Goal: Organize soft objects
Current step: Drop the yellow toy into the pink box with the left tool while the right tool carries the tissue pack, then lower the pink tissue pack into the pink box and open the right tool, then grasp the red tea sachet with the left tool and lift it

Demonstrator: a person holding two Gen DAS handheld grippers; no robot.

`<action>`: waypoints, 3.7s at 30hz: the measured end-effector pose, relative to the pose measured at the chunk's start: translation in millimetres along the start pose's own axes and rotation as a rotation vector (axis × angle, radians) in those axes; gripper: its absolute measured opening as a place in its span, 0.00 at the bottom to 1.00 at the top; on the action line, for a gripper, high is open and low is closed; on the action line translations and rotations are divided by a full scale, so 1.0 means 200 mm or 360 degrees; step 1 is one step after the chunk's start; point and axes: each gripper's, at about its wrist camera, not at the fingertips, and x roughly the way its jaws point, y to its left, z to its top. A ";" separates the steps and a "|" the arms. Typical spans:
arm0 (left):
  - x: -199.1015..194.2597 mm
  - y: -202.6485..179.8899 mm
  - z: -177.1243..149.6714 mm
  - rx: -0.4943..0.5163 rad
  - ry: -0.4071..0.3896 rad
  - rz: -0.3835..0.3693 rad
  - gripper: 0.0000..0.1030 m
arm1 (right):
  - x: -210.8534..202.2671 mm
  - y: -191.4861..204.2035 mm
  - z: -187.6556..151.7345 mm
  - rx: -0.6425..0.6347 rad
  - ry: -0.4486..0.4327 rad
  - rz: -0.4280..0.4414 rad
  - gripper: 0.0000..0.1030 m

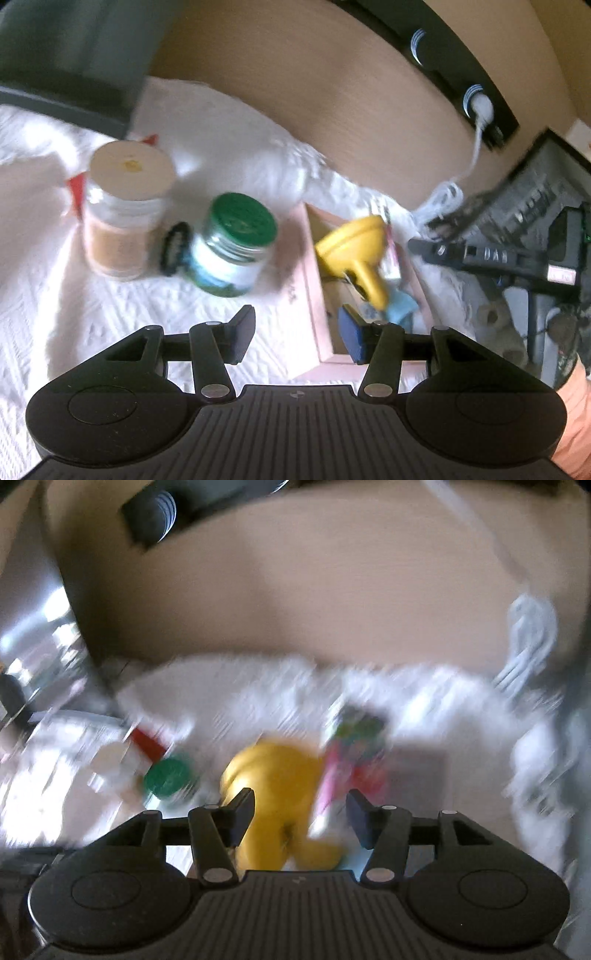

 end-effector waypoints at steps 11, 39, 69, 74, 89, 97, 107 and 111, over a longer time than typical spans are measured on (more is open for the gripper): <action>0.01 -0.07 -0.13 0.0044 0.0096 -0.0029 0.53 | 0.21 -0.18 0.01 0.0518 0.0166 0.0026 0.37; 0.19 -0.41 -0.08 0.0427 0.0012 -0.0060 0.53 | 0.25 -0.23 0.02 0.0700 0.0180 0.0185 0.45; 0.05 -0.26 -0.16 0.0446 -0.0039 0.0223 0.53 | -0.16 0.32 0.13 0.0099 0.0035 -0.0157 0.65; -0.17 0.05 -0.21 0.0190 -0.0139 0.0344 0.53 | 0.03 0.56 0.33 0.0131 0.0146 0.0115 0.65; -0.26 0.60 0.03 0.0451 -0.0324 0.0538 0.53 | 0.70 0.93 0.47 0.0124 0.0564 0.0169 0.55; -0.02 0.79 0.25 0.0420 -0.0279 0.0311 0.49 | 0.41 0.88 0.40 -0.0183 0.0428 -0.0027 0.55; 0.23 0.86 0.39 0.0509 -0.0100 0.0176 0.44 | 0.16 0.75 0.29 -0.0214 0.0333 -0.0105 0.55; 0.32 0.92 0.39 0.0462 -0.0044 0.0148 0.32 | 0.15 0.74 0.20 -0.0241 0.0352 -0.0126 0.55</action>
